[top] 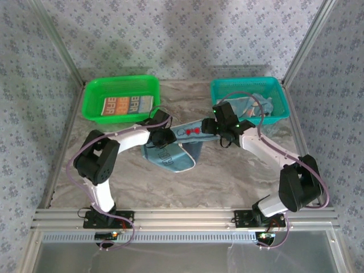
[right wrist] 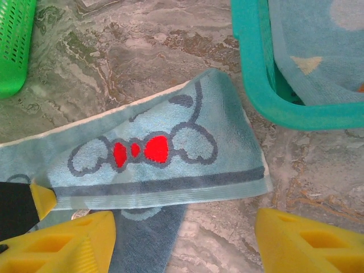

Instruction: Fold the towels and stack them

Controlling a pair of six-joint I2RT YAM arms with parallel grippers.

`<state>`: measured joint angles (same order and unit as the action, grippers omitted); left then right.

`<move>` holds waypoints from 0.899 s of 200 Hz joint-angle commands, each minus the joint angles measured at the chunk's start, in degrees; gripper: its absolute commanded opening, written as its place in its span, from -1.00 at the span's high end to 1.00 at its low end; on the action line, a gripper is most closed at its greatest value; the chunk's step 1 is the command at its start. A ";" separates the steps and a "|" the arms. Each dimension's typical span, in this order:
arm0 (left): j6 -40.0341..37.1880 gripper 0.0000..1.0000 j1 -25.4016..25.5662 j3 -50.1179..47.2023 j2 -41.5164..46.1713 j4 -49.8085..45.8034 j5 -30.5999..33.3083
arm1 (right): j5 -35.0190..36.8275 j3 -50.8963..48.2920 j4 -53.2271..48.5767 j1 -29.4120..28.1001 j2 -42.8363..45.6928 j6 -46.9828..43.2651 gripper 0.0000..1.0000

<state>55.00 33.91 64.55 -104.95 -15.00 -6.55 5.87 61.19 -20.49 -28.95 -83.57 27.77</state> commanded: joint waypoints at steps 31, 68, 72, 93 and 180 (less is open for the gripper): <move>-0.18 1.00 0.13 1.21 2.53 -1.69 3.70 | 1.58 -1.98 -1.71 0.17 1.70 -0.84 -0.35; -1.91 1.00 -2.65 -2.26 10.26 -7.69 6.17 | -2.00 -4.89 -0.62 -0.14 0.92 -0.02 -0.32; -2.18 1.00 -3.09 -2.70 11.12 -8.38 6.21 | -2.63 -5.26 -0.39 -0.22 0.74 0.18 -0.30; -4.02 1.00 -4.83 -4.97 14.87 -10.20 4.82 | -6.19 -7.16 1.43 -0.14 -1.02 1.01 -0.22; -5.10 1.00 -4.91 -8.65 18.47 -11.41 3.36 | -8.37 -2.38 7.54 -1.25 -15.31 3.85 0.15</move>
<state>51.00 28.93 55.96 -87.74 -25.41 -2.33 -4.34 54.54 -14.35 -29.93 -95.42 31.09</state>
